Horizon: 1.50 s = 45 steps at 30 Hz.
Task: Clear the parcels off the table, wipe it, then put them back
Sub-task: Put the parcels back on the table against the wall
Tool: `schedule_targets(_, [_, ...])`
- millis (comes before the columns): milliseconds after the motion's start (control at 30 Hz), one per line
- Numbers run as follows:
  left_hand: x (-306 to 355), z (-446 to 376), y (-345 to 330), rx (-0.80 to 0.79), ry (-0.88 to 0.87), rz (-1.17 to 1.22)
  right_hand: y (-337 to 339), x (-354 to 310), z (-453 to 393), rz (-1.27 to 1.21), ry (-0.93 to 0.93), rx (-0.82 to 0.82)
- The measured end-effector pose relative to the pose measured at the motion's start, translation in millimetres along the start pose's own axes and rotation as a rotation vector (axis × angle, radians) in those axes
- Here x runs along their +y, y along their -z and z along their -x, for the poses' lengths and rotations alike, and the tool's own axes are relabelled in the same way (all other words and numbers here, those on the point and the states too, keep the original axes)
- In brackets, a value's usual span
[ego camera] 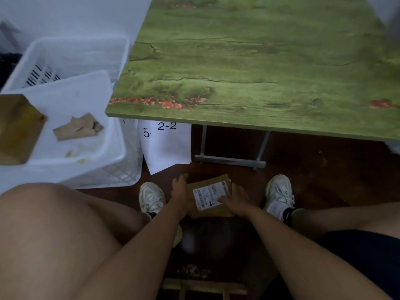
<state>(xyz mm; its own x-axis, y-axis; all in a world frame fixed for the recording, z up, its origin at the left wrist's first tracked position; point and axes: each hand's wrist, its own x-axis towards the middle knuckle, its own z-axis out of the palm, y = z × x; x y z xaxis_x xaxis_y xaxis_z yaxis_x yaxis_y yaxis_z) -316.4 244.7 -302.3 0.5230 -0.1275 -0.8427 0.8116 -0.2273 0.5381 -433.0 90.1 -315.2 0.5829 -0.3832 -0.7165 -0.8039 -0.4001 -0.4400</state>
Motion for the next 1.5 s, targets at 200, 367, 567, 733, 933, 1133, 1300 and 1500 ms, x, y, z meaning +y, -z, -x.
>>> schedule_targets(200, [-34.2,-32.4,-15.7,-0.046,0.192,0.064,-18.3,10.4,-25.3,-0.326,-0.117,-0.028])
schedule_targets(367, [-22.7,-18.7,-18.0,-0.009,0.117,0.01,-10.5,5.3,-30.5,-0.483,-0.169,0.015])
schedule_targets(567, [23.2,35.1,-13.3,0.192,-0.203,-0.346,26.3,-21.9,5.7,-0.595,-0.007,0.253])
schedule_targets(733, [61.7,98.4,2.2,0.197,-0.311,-0.144,62.7,-54.5,66.3,-0.688,0.235,0.402])
schedule_targets(933, [65.0,155.8,38.7,0.078,-0.375,-0.017,78.4,-69.5,144.3,-0.793,0.496,0.37])
schedule_targets(1133, [57.2,188.4,70.1,0.037,-0.455,0.067,74.0,-68.0,203.5,-0.748,0.737,0.265])
schedule_targets(1300, [54.0,194.9,82.6,-0.069,-0.383,0.232,57.5,-65.8,228.2,-0.376,0.859,0.363])
schedule_targets(1500, [56.7,195.2,83.6,-0.137,-0.347,0.3,51.0,-70.8,239.5,-0.14,1.019,0.568])
